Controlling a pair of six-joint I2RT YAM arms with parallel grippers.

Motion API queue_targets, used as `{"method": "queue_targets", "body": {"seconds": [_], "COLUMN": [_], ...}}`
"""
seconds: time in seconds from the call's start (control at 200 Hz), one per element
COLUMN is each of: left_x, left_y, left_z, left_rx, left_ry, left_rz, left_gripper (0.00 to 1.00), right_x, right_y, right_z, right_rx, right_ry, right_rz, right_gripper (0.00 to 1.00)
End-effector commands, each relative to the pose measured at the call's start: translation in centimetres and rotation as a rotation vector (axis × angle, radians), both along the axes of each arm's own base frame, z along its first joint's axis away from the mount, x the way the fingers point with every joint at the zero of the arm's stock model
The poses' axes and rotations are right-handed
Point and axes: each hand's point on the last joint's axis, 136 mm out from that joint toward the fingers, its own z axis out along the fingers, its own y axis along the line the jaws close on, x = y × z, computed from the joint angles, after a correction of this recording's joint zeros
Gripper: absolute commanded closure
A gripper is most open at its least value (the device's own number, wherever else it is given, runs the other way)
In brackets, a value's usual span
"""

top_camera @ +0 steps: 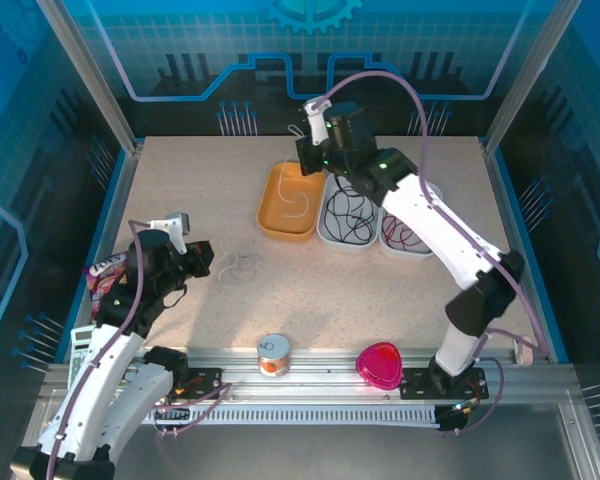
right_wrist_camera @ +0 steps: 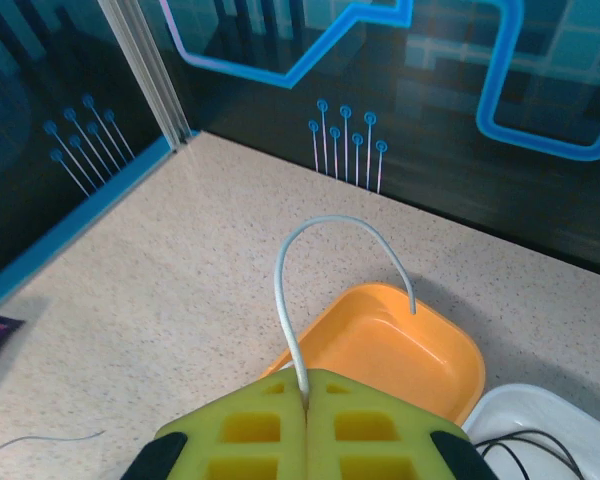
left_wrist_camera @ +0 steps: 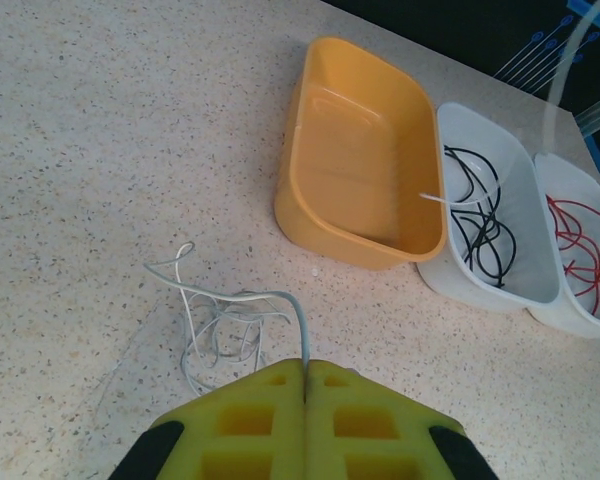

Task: Untangle the cables

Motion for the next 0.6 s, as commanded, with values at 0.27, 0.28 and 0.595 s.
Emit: {"method": "queue_targets", "body": {"seconds": [0.27,0.28,0.595], "left_x": [0.0,0.0,0.0], "left_y": [-0.3,-0.2,-0.3], "left_z": [-0.1,0.0,-0.4], "left_rx": [-0.021,-0.020,-0.020], "left_ry": [-0.006,-0.007,0.002], "left_rz": [-0.012,-0.012,-0.011], "left_gripper": [1.00,1.00,1.00], "right_x": [3.6,3.7,4.0], "right_y": [3.4,3.4,2.5], "right_z": [-9.0,-9.2,-15.5], "right_rx": [-0.138,-0.142,-0.227], "right_ry": [0.120,0.124,0.283], "right_rz": [0.039,0.039,-0.028], "right_gripper": [1.00,1.00,0.88]}}
